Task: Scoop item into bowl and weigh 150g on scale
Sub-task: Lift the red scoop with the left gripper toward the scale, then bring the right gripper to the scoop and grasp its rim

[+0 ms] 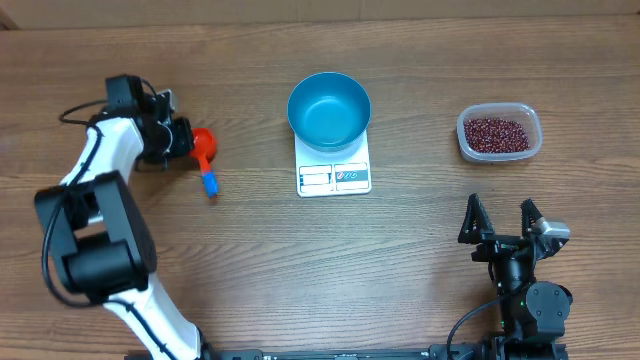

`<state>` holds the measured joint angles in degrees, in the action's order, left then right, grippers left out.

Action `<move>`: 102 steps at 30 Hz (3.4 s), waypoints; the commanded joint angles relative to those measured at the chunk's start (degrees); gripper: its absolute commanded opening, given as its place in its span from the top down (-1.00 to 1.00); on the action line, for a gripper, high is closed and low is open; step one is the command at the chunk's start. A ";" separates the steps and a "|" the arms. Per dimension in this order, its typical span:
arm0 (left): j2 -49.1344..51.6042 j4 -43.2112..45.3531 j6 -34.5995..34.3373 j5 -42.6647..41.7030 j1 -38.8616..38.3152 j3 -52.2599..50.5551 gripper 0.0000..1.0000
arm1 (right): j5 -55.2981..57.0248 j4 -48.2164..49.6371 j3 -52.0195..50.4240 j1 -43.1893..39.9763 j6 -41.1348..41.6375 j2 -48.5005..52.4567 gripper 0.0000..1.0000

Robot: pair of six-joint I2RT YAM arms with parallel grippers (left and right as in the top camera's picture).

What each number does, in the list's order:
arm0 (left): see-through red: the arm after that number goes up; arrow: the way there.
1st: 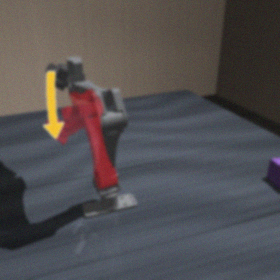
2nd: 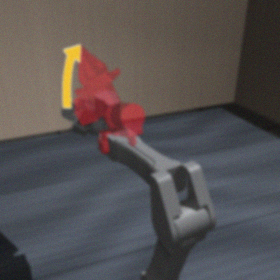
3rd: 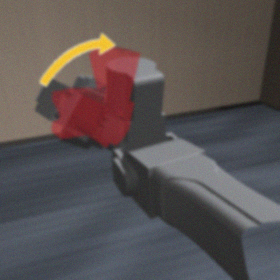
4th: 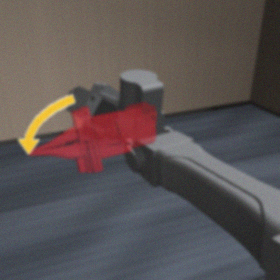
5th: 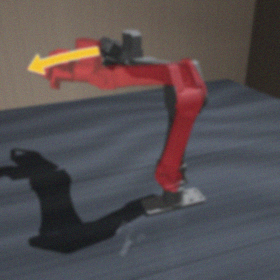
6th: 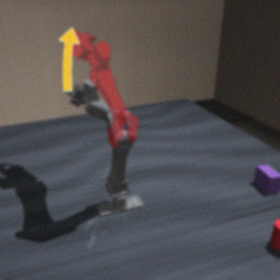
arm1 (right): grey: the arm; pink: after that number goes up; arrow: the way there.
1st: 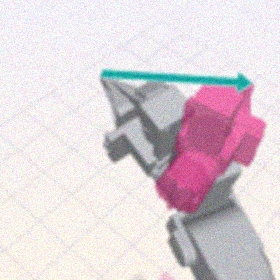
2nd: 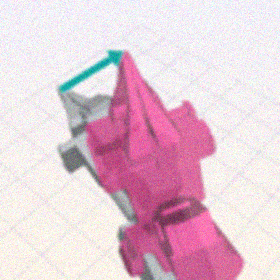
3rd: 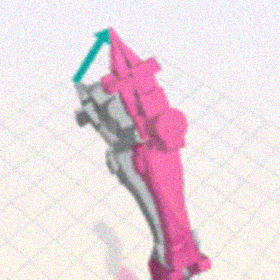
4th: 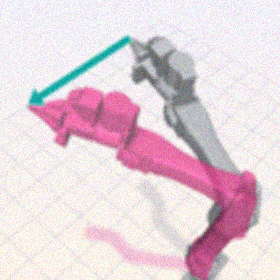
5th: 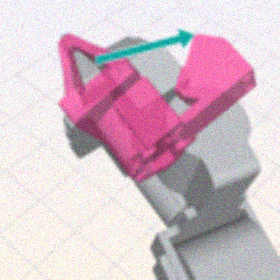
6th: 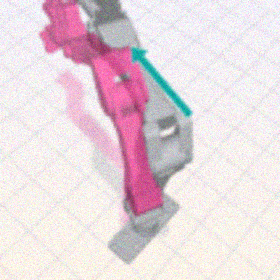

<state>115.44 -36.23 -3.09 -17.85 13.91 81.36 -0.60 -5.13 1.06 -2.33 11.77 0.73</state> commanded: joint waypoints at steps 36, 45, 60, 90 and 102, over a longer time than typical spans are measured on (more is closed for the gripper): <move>-28.74 -21.90 -43.91 2.43 -22.01 4.98 0.91 | -30.56 8.61 0.26 -0.28 23.23 -0.57 -1.00; -28.55 -20.04 -44.61 4.02 -23.74 4.98 0.91 | -32.59 0.11 17.31 -0.31 23.78 10.08 -1.00; -28.55 -19.76 -62.75 11.52 -28.98 4.98 0.91 | -60.33 -7.74 43.50 -0.28 22.18 47.63 -1.00; -28.52 -20.20 -71.63 16.31 -36.57 4.96 0.91 | -26.16 15.58 43.50 29.20 49.68 67.71 0.17; -28.55 -20.33 -74.29 15.28 -41.40 4.96 0.91 | -21.94 16.63 43.50 32.39 49.75 67.71 0.42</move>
<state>86.48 -56.36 -76.38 -2.11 -26.68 86.54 -23.92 11.09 43.46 29.74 61.47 68.84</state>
